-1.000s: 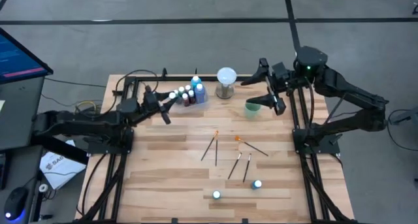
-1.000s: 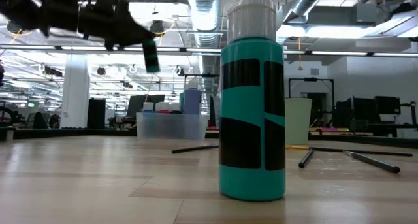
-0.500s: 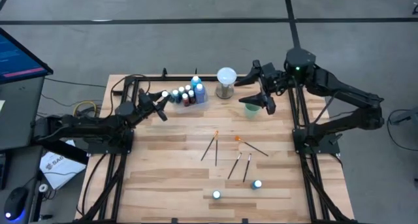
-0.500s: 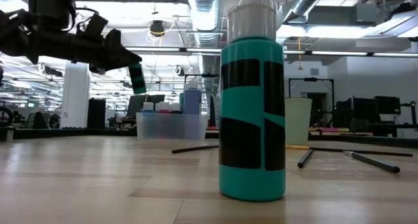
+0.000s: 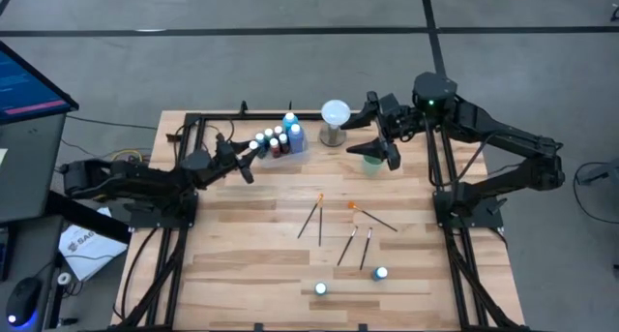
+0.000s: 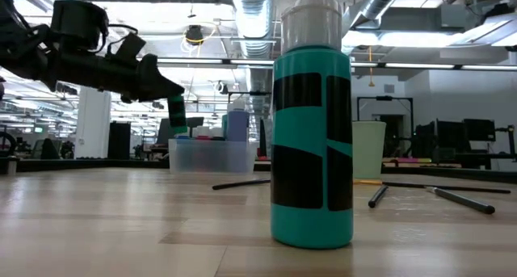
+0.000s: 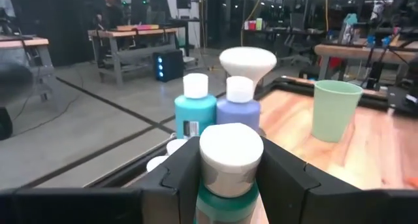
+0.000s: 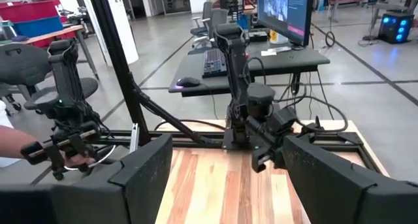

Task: Pick & Place Paint Supplies
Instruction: Put the small dark green paint bottle into the transparent bin

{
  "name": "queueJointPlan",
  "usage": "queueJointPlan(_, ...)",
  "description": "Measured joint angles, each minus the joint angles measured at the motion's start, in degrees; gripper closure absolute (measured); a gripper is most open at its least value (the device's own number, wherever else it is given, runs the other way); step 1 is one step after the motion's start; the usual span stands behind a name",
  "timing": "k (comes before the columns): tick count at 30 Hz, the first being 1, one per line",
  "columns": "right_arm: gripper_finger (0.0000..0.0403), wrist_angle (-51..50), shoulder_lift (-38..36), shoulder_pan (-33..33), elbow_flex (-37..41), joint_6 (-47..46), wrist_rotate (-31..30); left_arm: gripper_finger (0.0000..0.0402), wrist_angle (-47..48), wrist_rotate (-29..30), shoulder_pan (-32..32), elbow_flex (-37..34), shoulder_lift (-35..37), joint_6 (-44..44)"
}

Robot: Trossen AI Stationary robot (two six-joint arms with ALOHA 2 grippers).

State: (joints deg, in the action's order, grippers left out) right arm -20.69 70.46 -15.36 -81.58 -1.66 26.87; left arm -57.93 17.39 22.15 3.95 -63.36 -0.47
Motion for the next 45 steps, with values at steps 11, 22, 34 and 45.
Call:
queueJointPlan(11, 0.0117, 0.2, 0.0, 0.0, 0.0, -0.5, 0.0, 0.0275, -6.5, -4.4, 5.2, 0.0, -7.8, -0.5)
queueJointPlan(22, 0.0117, 0.1, 0.0, 0.0, 0.0, -0.5, -0.1, 0.0275, -9.1, -7.5, 7.3, 3.3, -17.0, -0.5)
queueJointPlan(34, 0.0117, 0.2, 0.0, 0.0, 0.0, -0.8, -0.2, 0.0275, -9.5, -6.4, 7.3, 4.4, -23.6, -0.4)
queueJointPlan(45, 0.0117, 0.1, 0.0, 0.0, 0.0, -1.0, -0.2, 0.0275, -9.5, -6.3, 7.3, 4.3, -26.3, 0.0)
